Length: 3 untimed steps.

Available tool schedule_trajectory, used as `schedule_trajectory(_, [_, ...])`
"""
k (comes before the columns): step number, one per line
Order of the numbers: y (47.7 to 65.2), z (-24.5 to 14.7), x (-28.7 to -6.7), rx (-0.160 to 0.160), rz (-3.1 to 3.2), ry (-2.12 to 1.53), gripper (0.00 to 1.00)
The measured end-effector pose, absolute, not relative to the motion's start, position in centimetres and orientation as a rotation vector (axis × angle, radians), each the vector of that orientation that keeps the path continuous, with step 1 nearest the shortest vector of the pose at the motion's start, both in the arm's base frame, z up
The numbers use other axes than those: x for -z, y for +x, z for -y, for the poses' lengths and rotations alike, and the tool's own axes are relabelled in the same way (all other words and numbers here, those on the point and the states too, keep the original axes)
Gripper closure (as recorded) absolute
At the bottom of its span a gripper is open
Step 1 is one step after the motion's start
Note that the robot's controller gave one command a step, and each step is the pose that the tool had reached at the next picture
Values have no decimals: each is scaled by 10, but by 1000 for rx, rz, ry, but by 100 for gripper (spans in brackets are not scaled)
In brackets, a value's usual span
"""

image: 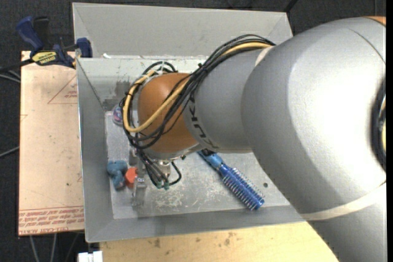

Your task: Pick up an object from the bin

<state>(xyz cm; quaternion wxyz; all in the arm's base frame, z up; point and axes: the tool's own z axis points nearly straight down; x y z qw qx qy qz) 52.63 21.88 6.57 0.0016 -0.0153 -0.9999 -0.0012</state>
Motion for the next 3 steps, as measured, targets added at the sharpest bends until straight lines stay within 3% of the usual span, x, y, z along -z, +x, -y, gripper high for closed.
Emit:
schedule_trajectory(1, [522,-221,-100,3,3107,489,0])
schedule_trajectory(2, [523,-212,-112,2,2930,1142,0])
schedule_trajectory(3, [538,-233,-73,4,2649,1713,0])
